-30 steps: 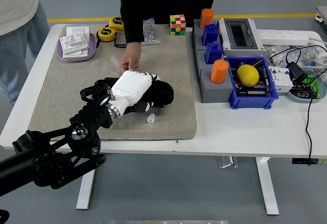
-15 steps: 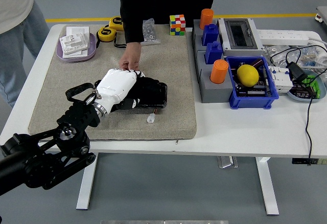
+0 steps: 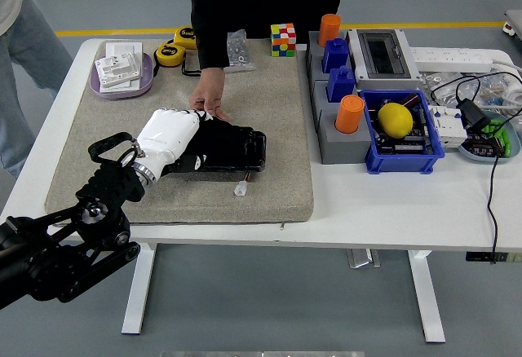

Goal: Pick the rag up,wipe the panel,place it on the desk

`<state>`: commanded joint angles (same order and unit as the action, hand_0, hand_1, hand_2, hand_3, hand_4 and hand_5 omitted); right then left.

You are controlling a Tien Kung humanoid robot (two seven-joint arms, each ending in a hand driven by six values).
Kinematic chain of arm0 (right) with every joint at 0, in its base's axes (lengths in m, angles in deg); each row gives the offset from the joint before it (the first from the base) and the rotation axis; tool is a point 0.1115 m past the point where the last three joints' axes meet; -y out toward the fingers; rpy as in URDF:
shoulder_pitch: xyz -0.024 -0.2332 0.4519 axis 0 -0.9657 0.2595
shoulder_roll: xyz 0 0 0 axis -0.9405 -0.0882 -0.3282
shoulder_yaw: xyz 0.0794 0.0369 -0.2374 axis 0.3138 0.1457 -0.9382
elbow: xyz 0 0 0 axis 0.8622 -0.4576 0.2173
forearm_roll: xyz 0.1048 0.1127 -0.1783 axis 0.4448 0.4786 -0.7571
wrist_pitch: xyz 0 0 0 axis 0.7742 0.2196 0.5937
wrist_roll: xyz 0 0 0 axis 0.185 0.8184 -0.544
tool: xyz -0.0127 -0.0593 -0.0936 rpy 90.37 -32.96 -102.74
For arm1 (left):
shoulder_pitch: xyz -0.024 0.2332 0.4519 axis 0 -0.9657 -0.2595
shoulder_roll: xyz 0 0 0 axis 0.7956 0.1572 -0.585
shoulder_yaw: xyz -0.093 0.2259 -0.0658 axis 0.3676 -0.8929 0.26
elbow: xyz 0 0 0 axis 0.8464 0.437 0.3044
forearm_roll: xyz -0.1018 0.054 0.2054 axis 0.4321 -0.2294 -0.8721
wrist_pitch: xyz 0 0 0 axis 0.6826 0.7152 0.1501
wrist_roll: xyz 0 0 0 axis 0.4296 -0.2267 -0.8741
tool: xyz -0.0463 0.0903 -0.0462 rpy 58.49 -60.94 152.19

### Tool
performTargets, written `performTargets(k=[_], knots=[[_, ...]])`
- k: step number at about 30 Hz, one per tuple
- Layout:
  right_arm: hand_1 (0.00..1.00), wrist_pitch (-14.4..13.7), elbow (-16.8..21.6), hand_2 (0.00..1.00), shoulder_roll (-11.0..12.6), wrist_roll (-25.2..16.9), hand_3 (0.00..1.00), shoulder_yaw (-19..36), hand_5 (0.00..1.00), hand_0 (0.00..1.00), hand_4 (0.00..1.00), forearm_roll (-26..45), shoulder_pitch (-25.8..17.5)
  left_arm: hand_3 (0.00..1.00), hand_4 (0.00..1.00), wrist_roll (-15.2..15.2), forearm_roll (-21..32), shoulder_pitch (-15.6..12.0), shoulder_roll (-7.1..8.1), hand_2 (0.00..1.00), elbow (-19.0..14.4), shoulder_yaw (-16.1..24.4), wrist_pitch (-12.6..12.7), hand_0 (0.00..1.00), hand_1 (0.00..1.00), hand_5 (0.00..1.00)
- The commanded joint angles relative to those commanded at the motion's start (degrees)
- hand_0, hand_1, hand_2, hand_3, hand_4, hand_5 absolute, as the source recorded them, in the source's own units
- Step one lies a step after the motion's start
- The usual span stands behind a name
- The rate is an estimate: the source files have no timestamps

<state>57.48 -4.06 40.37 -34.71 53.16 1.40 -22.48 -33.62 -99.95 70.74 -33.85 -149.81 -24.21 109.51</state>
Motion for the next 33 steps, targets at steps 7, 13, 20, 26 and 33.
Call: performTargets(k=[7,13,20,26,33], knots=[[0.469,-0.1,-0.1,0.648,0.0,0.0,0.620,-0.1,0.689,0.690,0.998,0.2,0.2,0.268,0.091,0.1,-0.5,-1.0,0.95,0.413,0.6,1.6,0.1,0.229,0.124,0.002],[0.468,-0.2,-0.1,0.648,0.1,0.0,0.620,-0.1,0.688,0.691,0.998,0.3,0.2,0.268,0.092,-0.1,0.0,-2.1,1.84,0.414,1.1,3.3,0.3,0.228,0.125,0.002],[0.469,-0.4,-0.1,0.647,0.1,0.1,0.620,0.5,0.689,0.691,0.998,0.2,0.1,0.267,0.091,0.2,-1.0,-3.4,2.95,0.414,1.6,5.3,0.5,0.228,0.125,0.002],[0.468,-0.4,-0.2,0.648,0.2,0.3,0.620,0.5,0.690,0.691,0.998,0.2,0.1,0.268,0.093,0.1,-2.2,-4.4,3.68,0.414,1.5,7.5,0.8,0.228,0.125,0.002],[0.468,-0.6,-0.2,0.648,0.2,0.3,0.620,0.1,0.690,0.690,0.998,0.5,0.2,0.269,0.102,0.0,-2.8,-5.2,4.35,0.415,1.4,9.0,1.0,0.227,0.126,0.002]])
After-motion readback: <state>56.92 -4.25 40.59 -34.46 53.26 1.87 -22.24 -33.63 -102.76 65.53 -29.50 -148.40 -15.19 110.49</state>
